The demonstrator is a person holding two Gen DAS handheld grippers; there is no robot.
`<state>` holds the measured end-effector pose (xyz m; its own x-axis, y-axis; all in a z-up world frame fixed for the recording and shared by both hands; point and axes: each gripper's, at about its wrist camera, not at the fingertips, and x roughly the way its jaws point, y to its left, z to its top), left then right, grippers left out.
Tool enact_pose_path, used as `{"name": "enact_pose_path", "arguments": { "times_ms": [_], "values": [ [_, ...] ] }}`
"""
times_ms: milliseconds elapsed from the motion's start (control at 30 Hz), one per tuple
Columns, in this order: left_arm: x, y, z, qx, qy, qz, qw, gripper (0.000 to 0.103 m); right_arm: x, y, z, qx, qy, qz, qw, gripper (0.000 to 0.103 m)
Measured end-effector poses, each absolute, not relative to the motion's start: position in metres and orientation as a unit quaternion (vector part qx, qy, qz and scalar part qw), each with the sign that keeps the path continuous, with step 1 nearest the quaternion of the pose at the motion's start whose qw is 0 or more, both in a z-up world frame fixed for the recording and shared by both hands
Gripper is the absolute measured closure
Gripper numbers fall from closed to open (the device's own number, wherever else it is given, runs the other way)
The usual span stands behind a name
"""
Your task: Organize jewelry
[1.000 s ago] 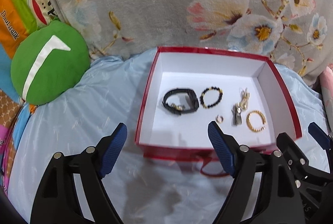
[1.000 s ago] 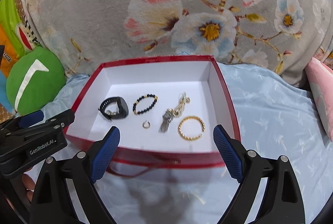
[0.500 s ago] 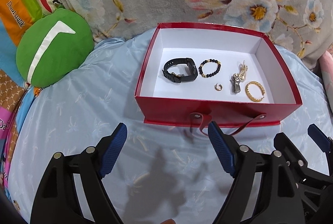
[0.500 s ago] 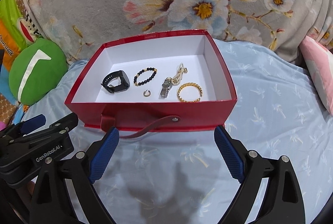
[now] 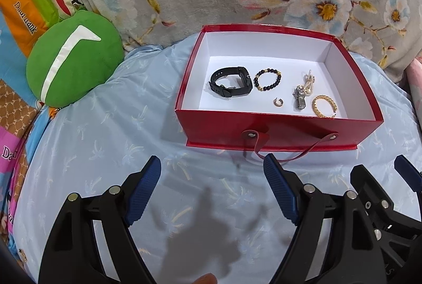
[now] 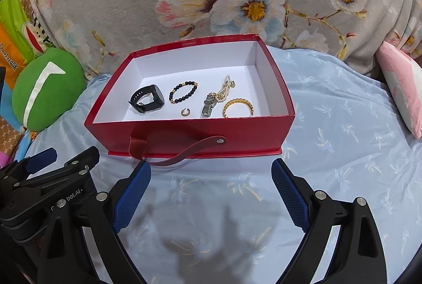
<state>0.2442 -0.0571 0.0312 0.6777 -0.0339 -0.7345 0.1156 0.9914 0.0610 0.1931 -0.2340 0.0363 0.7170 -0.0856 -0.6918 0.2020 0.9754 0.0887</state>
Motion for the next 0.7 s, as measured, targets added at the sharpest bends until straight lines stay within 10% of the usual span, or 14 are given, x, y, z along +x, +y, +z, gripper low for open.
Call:
{"name": "enact_pose_path", "arguments": {
  "times_ms": [700],
  "values": [
    [0.2393, -0.0535, 0.0309, 0.054, 0.397, -0.028, 0.916, 0.026, 0.1879, -0.2316, 0.036, 0.072, 0.367, -0.083, 0.924, 0.013]
  ]
}}
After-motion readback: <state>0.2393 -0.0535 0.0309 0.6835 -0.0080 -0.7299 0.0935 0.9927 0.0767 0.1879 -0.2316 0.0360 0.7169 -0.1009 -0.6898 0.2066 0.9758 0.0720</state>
